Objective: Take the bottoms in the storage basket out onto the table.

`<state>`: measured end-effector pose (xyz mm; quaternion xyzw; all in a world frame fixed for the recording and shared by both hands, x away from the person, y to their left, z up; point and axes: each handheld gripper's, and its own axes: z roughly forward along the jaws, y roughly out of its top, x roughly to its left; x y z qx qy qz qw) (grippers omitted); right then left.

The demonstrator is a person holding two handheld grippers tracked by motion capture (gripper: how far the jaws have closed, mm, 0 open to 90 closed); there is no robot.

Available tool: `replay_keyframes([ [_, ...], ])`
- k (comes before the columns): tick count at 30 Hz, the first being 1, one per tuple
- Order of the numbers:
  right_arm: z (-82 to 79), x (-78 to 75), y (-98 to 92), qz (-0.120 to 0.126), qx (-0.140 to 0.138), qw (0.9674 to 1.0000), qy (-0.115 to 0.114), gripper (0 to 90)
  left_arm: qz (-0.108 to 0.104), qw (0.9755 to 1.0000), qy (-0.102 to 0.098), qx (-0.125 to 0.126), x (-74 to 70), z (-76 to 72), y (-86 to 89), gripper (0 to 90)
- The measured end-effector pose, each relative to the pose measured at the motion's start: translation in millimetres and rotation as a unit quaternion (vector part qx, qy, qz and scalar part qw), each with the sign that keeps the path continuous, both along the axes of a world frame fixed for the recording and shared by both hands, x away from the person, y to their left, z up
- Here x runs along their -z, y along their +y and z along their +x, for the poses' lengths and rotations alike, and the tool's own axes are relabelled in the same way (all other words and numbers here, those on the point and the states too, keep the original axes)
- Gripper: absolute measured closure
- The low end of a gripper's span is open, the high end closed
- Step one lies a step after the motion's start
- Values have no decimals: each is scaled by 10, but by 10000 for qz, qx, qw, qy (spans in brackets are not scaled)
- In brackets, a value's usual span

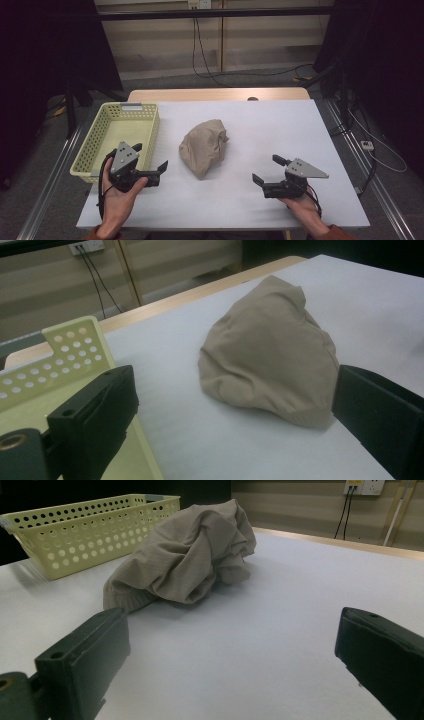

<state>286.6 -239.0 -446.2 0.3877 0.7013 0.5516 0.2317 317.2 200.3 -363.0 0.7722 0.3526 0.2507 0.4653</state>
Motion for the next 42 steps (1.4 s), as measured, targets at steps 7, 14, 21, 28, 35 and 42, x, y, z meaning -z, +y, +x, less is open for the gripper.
replay_keyframes([
  [7,1,0,0,-1,2,10000,1,10,20,10000,38,-23,104,-68,71,43],
  [14,-2,-1,0,10,4,10000,3,10,85,9999,81,-83,213,-107,127,47],
  [21,-1,-1,1,4,2,10000,0,10,224,9996,136,-93,305,-161,108,53],
  [28,-3,-2,4,7,-11,10000,3,10,232,9996,79,-143,367,-251,120,55],
  [35,-4,-3,12,-20,-50,10000,-18,10,141,9997,121,-186,462,-260,182,49],
  [42,2,-1,8,-4,-47,10000,-18,10,26,9997,87,-232,461,-263,189,45],
])
